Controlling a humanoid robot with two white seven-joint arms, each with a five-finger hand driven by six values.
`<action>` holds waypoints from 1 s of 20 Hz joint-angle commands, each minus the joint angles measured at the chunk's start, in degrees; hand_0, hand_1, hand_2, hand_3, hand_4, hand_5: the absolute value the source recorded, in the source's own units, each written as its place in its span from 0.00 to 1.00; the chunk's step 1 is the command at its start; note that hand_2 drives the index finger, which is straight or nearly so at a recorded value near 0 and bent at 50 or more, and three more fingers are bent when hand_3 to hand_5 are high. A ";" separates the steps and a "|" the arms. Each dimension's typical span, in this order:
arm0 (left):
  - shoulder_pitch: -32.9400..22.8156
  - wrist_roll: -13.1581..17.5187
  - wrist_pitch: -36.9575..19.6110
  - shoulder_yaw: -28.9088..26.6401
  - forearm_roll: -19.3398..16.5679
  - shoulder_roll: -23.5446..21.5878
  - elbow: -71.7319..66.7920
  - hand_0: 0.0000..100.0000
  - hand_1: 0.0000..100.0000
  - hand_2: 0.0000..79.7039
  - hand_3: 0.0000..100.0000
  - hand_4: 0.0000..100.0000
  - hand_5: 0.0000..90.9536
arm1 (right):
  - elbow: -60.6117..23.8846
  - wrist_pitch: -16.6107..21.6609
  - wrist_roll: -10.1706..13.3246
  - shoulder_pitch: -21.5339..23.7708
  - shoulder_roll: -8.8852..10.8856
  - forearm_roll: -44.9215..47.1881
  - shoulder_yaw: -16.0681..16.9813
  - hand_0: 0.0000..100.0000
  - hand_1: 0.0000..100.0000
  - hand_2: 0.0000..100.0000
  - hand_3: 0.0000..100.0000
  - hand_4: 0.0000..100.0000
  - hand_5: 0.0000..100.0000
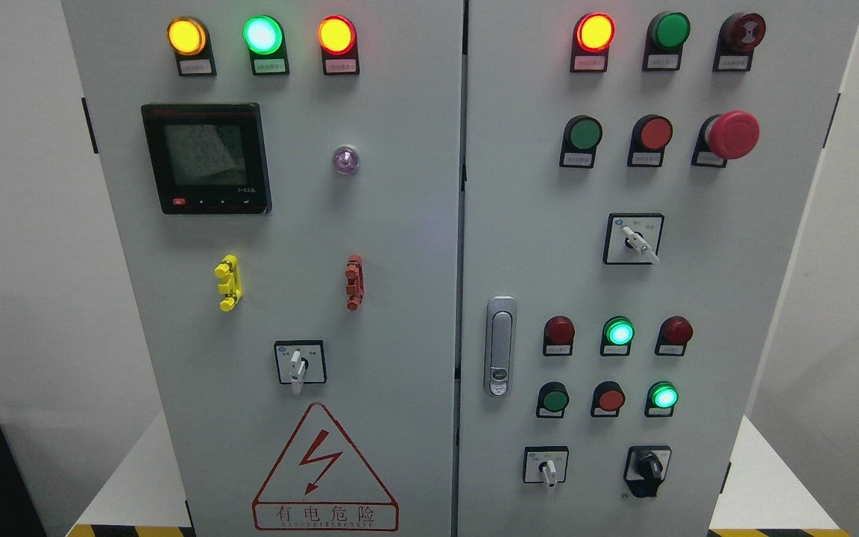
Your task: Turn on light switch 1
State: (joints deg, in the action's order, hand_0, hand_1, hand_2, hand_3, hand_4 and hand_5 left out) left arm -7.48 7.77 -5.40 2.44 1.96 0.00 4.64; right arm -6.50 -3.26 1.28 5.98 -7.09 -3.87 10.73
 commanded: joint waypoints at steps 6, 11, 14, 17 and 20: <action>-0.16 -0.21 0.04 0.20 0.15 0.53 0.89 0.23 0.00 0.00 0.00 0.03 0.00 | 0.00 0.01 -0.05 0.00 -0.03 0.00 -0.01 0.00 0.00 0.00 0.00 0.00 0.00; -2.18 -0.30 0.30 0.20 -0.29 0.35 6.94 0.23 0.00 0.00 0.00 0.02 0.00 | 0.00 0.01 -0.05 0.00 -0.03 0.00 -0.01 0.00 0.00 0.00 0.00 0.00 0.00; -2.62 -1.00 0.65 0.38 -0.65 0.35 9.50 0.23 0.00 0.00 0.00 0.02 0.00 | 0.00 0.01 -0.05 0.00 -0.03 0.00 -0.01 0.00 0.00 0.00 0.00 0.00 0.00; -3.41 -1.00 2.14 0.38 -0.73 0.26 12.48 0.22 0.00 0.00 0.00 0.02 0.00 | 0.00 0.01 -0.05 0.00 -0.03 0.00 -0.01 0.00 0.00 0.00 0.00 0.00 0.00; -3.77 -1.18 2.23 0.38 -1.17 -0.09 15.39 0.22 0.00 0.00 0.00 0.02 0.00 | 0.00 0.01 -0.05 0.00 0.06 0.00 -0.01 0.00 0.00 0.00 0.00 0.00 0.00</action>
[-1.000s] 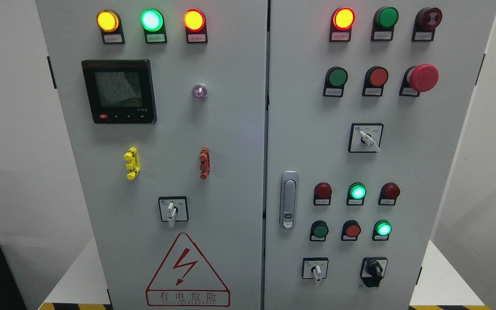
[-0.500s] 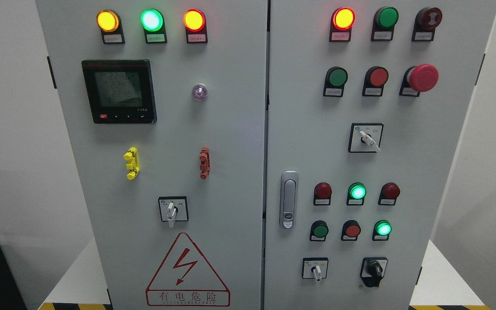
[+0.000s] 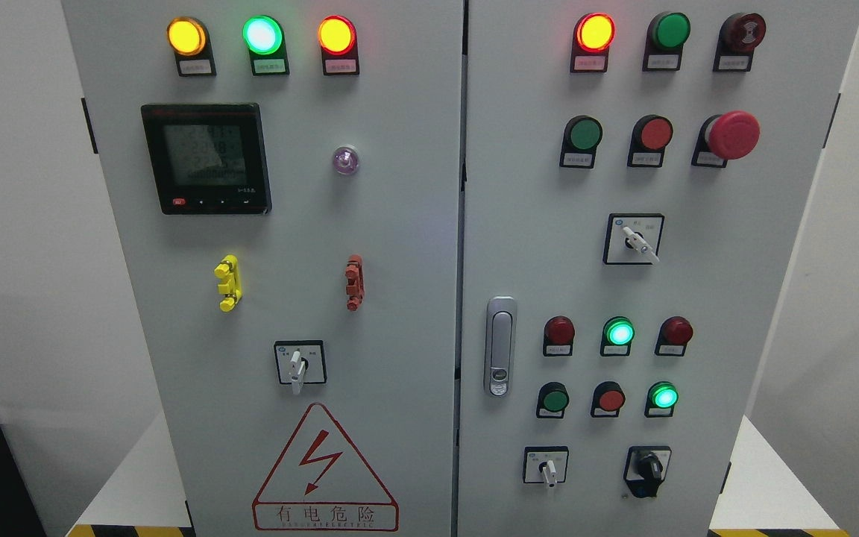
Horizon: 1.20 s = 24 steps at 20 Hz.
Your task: Turn on light switch 1
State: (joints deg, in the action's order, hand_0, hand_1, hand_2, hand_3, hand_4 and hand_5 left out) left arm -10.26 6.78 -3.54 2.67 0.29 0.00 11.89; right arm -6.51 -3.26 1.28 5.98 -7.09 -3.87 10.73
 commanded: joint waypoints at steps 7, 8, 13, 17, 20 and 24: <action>-1.26 -3.00 -0.07 -0.99 -0.38 -1.40 18.77 0.23 0.00 0.00 0.00 0.06 0.00 | 0.00 0.01 -0.05 0.00 -0.03 0.00 -0.01 0.00 0.00 0.00 0.00 0.00 0.00; -1.34 -3.35 -0.07 -1.26 -0.38 -1.32 20.35 0.23 0.00 0.00 0.00 0.07 0.00 | 0.00 0.01 -0.05 0.00 -0.03 0.00 -0.01 0.00 0.00 0.00 0.00 0.00 0.00; -6.34 -4.06 -0.42 -3.10 -1.87 -1.40 35.89 0.24 0.04 0.00 0.05 0.13 0.00 | 0.00 0.01 -0.05 0.00 0.06 0.00 -0.01 0.00 0.00 0.00 0.00 0.00 0.00; -8.90 -4.15 -0.60 -5.30 -3.45 -1.40 49.78 0.26 0.05 0.00 0.11 0.19 0.00 | 0.00 0.01 -0.05 0.00 -0.03 0.00 -0.01 0.00 0.00 0.00 0.00 0.00 0.00; -9.34 -4.15 -1.38 -5.83 -3.45 -1.40 57.61 0.27 0.08 0.00 0.18 0.27 0.00 | 0.00 0.01 -0.05 0.00 -0.03 0.00 -0.01 0.00 0.00 0.00 0.00 0.00 0.00; -9.34 -6.08 -4.37 -6.62 -3.54 -1.49 64.12 0.29 0.11 0.00 0.26 0.35 0.00 | 0.00 0.01 -0.05 0.00 -0.03 0.00 -0.01 0.00 0.00 0.00 0.00 0.00 0.00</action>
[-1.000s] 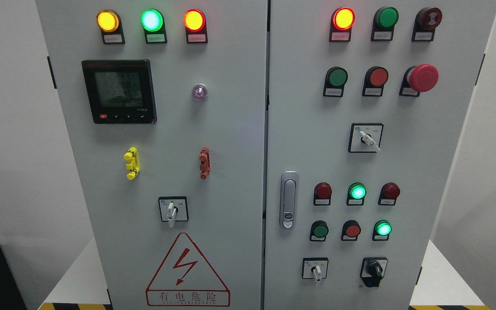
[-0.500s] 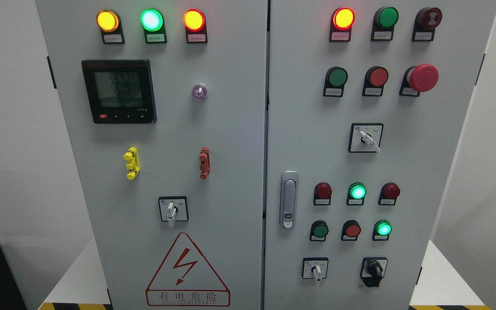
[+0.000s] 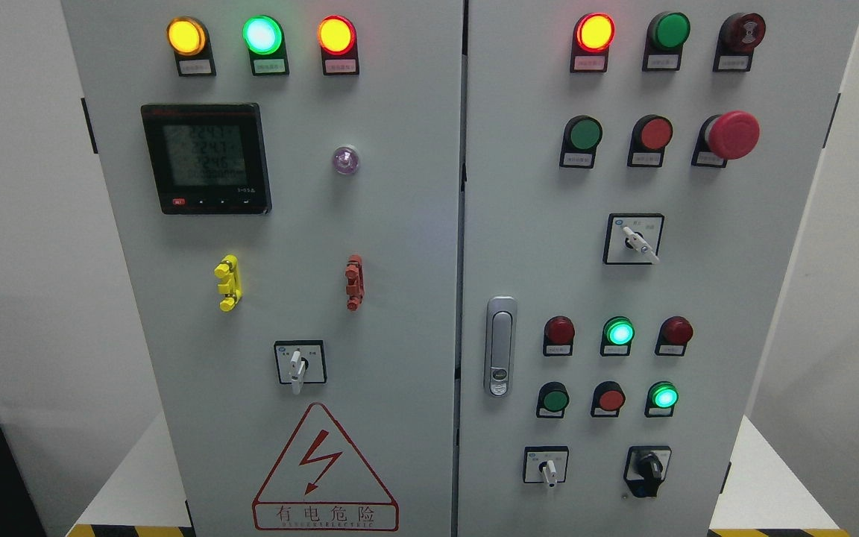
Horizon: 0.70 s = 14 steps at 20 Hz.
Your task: Turn on light switch 1
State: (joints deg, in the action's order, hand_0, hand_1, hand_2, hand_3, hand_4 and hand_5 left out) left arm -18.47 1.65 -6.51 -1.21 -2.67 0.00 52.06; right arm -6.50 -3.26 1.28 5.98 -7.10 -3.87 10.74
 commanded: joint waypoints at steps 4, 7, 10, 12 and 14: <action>-1.12 -1.13 -2.53 -4.07 -0.58 -1.32 28.97 0.28 0.17 0.07 0.30 0.40 0.03 | 0.00 0.01 -0.05 0.00 -0.01 0.00 -0.01 0.00 0.00 0.00 0.00 0.00 0.00; -1.12 -1.13 -4.64 -3.98 -0.58 -1.32 31.34 0.28 0.19 0.10 0.32 0.43 0.06 | 0.00 0.01 -0.05 0.00 -0.02 0.00 0.07 0.00 0.00 0.00 0.00 0.00 0.00; -1.30 -1.13 -6.32 -3.80 -0.58 -1.05 33.28 0.27 0.21 0.14 0.35 0.49 0.14 | 0.00 0.01 -0.05 0.00 -0.02 0.00 -0.01 0.00 0.00 0.00 0.00 0.00 0.00; -1.30 -1.13 -6.41 -3.80 -0.75 -0.97 34.94 0.26 0.21 0.15 0.37 0.51 0.15 | 0.00 0.01 -0.05 0.00 -0.02 0.00 0.08 0.00 0.00 0.00 0.00 0.00 0.00; -1.30 -1.13 -6.41 -3.89 -1.19 -0.97 37.14 0.25 0.22 0.16 0.38 0.52 0.17 | 0.00 0.01 -0.05 0.00 -0.02 0.00 -0.01 0.00 0.00 0.00 0.00 0.00 0.00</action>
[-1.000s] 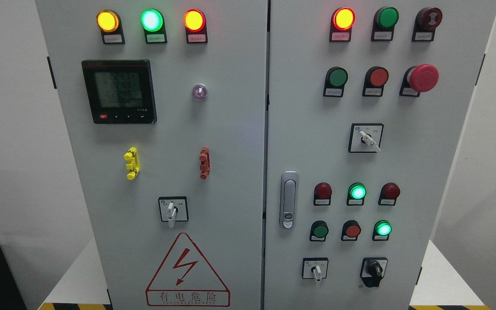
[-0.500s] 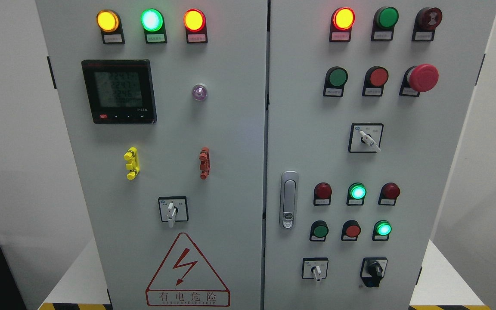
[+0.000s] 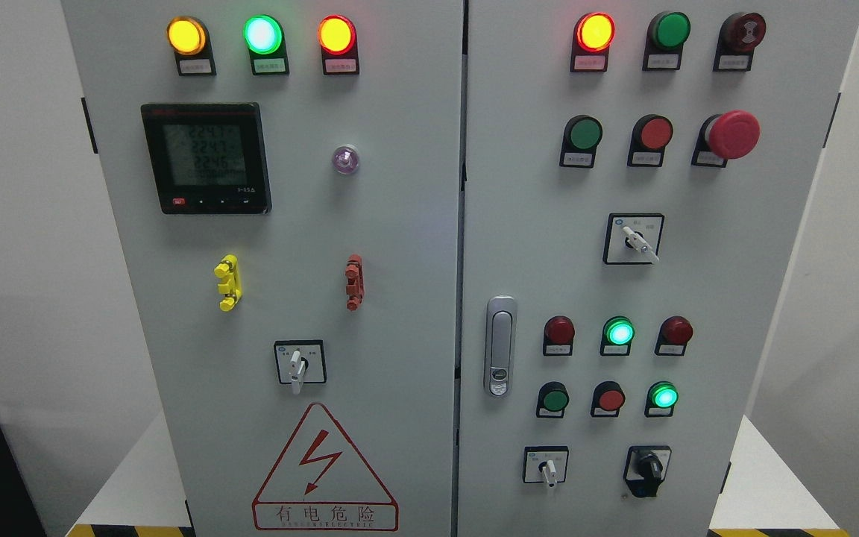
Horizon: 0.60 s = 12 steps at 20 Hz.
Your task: Turn on light switch 1
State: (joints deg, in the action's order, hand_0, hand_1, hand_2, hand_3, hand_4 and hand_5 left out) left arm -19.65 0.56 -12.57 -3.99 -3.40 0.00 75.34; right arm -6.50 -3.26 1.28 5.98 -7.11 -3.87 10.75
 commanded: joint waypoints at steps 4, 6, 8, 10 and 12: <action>-0.21 -0.03 -0.35 -1.20 -0.38 -1.14 18.34 0.25 0.23 0.20 0.42 0.56 0.21 | 0.00 0.01 -0.05 0.00 -0.01 0.00 0.06 0.00 0.00 0.00 0.00 0.00 0.00; -0.21 -0.03 -0.35 -1.20 -0.29 -1.14 21.32 0.24 0.25 0.23 0.43 0.56 0.22 | 0.00 0.01 -0.05 0.00 -0.01 0.00 -0.02 0.00 0.00 0.00 0.00 0.00 0.00; -0.04 -0.03 -0.43 -1.11 -0.29 -0.97 24.57 0.23 0.26 0.26 0.45 0.59 0.26 | 0.00 0.01 -0.05 0.00 -0.01 0.00 -0.02 0.00 0.00 0.00 0.00 0.00 0.00; 0.31 -0.03 -0.43 -1.11 -0.38 -0.88 27.30 0.22 0.27 0.30 0.48 0.61 0.29 | 0.00 0.01 -0.05 0.00 -0.01 0.00 -0.02 0.00 0.00 0.00 0.00 0.00 0.00; 0.66 -0.03 -0.43 -0.93 -0.38 -0.70 29.41 0.20 0.27 0.34 0.51 0.63 0.33 | 0.00 0.01 -0.05 0.00 0.07 0.00 -0.02 0.00 0.00 0.00 0.00 0.00 0.00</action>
State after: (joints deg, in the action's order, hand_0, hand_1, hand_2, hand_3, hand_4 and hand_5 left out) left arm -19.56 0.55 -12.99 -4.71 -3.71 0.00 90.54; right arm -6.51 -3.26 1.28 5.98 -7.11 -3.87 10.74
